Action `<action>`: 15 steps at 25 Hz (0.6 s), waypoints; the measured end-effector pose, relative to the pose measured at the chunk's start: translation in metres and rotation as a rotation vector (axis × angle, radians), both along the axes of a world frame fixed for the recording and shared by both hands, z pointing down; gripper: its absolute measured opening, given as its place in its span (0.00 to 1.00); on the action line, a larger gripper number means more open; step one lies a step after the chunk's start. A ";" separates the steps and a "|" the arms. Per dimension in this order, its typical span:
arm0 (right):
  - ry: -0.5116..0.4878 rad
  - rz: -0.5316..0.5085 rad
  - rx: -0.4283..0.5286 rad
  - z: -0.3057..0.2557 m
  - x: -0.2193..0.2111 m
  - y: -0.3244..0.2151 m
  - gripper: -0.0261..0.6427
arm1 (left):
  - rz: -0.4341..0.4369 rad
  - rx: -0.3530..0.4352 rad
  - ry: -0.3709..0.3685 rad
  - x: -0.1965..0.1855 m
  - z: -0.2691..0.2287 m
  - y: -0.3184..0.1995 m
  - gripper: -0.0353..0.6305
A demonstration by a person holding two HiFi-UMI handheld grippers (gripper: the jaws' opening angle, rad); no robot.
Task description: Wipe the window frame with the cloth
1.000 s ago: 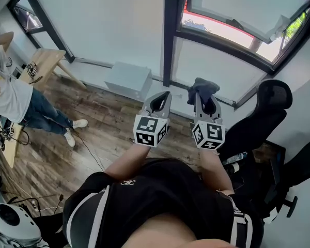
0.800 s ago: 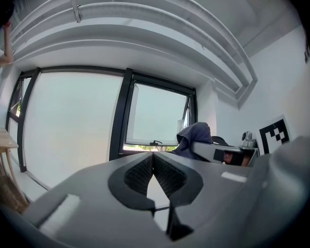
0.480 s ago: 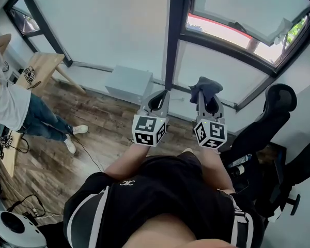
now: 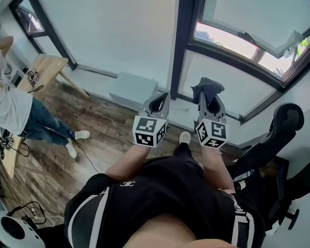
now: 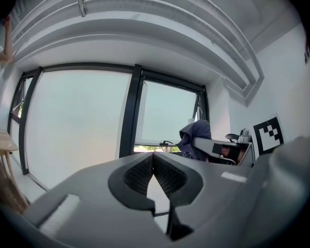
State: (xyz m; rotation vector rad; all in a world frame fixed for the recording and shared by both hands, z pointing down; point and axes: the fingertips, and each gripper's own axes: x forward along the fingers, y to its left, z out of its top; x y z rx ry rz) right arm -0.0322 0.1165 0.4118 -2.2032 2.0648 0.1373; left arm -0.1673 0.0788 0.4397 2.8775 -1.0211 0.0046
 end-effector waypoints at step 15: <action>-0.027 -0.071 -0.050 0.023 0.088 -0.139 0.18 | -0.052 -0.040 -0.024 0.090 0.018 -0.126 0.07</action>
